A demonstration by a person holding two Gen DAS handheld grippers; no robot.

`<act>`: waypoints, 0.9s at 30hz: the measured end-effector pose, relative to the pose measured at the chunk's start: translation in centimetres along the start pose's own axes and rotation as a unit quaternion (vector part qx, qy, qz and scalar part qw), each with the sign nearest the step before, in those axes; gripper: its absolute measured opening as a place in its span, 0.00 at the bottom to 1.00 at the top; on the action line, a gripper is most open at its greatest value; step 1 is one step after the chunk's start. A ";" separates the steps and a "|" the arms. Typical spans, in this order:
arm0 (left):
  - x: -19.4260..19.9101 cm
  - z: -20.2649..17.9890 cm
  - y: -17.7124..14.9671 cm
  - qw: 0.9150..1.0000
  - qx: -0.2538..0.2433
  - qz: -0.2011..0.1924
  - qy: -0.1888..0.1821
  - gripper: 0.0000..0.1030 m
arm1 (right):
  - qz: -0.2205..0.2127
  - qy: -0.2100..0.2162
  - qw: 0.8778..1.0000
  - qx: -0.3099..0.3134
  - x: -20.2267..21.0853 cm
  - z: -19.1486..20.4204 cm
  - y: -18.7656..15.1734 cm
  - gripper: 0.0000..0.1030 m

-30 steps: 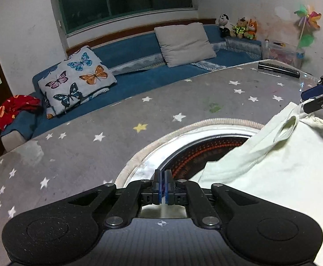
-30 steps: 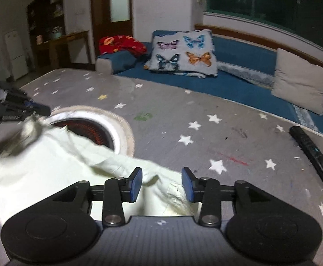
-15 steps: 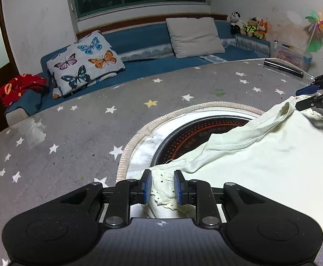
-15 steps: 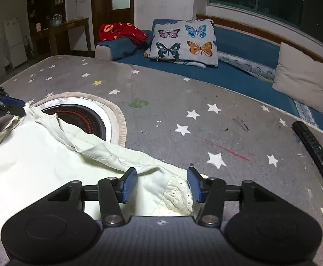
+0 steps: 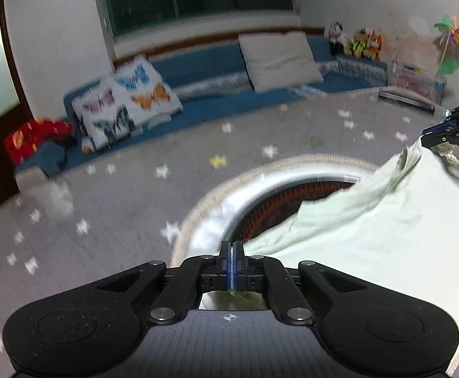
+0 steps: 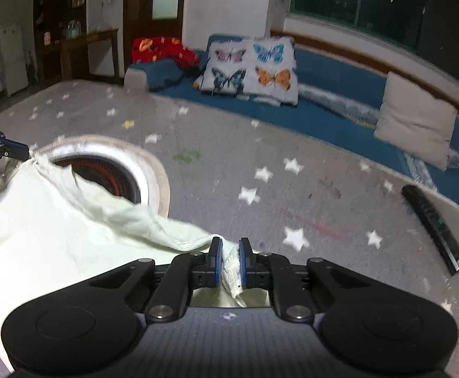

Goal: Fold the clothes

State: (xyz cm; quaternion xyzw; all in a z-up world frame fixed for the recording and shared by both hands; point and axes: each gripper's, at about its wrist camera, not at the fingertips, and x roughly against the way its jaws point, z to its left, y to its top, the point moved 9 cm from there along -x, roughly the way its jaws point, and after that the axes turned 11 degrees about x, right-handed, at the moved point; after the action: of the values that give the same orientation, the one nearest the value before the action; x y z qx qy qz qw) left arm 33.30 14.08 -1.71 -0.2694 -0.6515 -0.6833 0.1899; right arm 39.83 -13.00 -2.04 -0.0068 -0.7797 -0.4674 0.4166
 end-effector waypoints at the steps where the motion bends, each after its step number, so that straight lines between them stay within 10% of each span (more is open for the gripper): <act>1: 0.4 0.0 0.5 1.000 0.000 -0.012 0.001 0.01 | -0.009 -0.005 1.000 -0.005 0.4 -0.3 0.3 0.09; 15: -2.0 0.1 1.0 0.999 0.003 -0.005 0.034 0.06 | 0.002 -0.035 0.999 0.001 -0.6 -0.3 0.6 0.19; 27: -5.6 -6.8 1.0 0.997 -0.024 0.053 -0.059 0.07 | 0.033 0.069 0.997 0.003 -5.1 5.5 2.0 0.19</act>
State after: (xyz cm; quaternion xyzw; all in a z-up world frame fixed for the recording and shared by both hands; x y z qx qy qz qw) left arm 37.42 6.74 -4.41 -0.3481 -0.6298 -0.6704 0.1809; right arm 40.43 -5.92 -5.09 0.0005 -0.7497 -0.4504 0.4848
